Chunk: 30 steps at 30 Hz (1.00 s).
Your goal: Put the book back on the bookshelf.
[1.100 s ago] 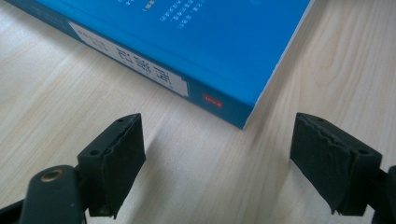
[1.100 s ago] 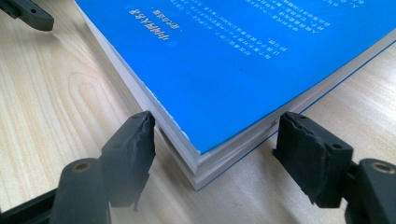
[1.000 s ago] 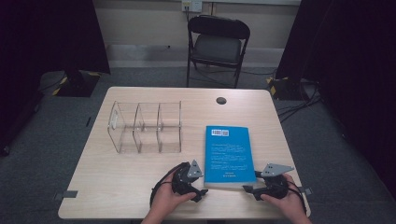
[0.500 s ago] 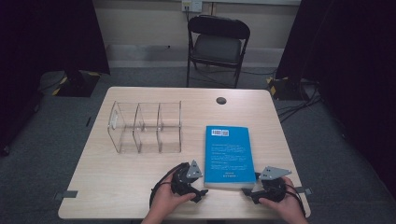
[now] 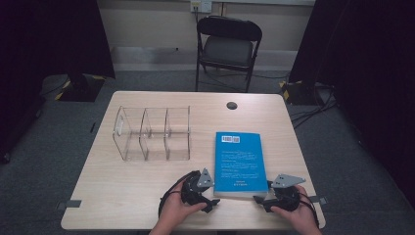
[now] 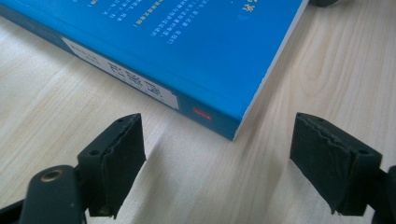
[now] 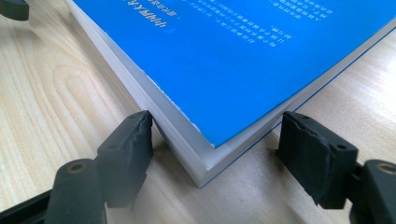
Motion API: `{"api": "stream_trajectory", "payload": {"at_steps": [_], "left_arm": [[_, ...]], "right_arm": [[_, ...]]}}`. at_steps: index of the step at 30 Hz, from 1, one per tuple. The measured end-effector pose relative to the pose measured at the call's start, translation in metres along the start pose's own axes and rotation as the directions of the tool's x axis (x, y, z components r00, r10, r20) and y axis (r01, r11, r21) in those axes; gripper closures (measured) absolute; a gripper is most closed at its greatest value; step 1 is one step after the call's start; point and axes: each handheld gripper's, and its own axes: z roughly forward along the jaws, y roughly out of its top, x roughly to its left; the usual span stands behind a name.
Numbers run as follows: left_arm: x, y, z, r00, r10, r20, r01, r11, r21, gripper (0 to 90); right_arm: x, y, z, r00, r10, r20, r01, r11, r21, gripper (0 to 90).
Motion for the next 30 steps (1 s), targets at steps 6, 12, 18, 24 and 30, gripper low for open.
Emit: {"api": "stream_trajectory", "payload": {"at_steps": [6, 12, 18, 24, 30], "left_arm": [[0.0001, 0.0012, -0.0011, 1.0, 0.005, -0.002, -0.005, 0.9999, 0.011, 17.6], [0.0005, 0.0016, -0.002, 0.9999, 0.011, -0.004, -0.011, 0.9999, 0.004, 17.6], [0.0014, 0.0024, -0.0035, 1.0, 0.008, -0.004, -0.008, 0.9999, -0.01, 17.6], [0.0005, 0.004, -0.0042, 0.9999, 0.012, 0.0, -0.012, 0.9998, -0.015, 17.6], [-0.0008, 0.0057, -0.0053, 0.9999, 0.012, 0.002, -0.012, 0.9999, -0.008, 17.6]], "right_arm": [[0.0033, 0.0027, -0.0016, 0.9997, -0.018, 0.014, 0.018, 1.0, 0.008, 28.6], [0.0024, 0.0032, -0.0017, 0.9999, -0.013, 0.009, 0.013, 1.0, 0.008, 28.8], [0.0019, 0.0042, -0.0038, 1.0, 0.008, 0.002, -0.008, 1.0, -0.001, 29.5], [0.0013, 0.0057, -0.0062, 0.9998, 0.019, 0.001, -0.019, 1.0, -0.012, 30.3], [0.0011, 0.0064, -0.0064, 0.9998, 0.02, 0.001, -0.02, 1.0, -0.016, 30.5]]}}
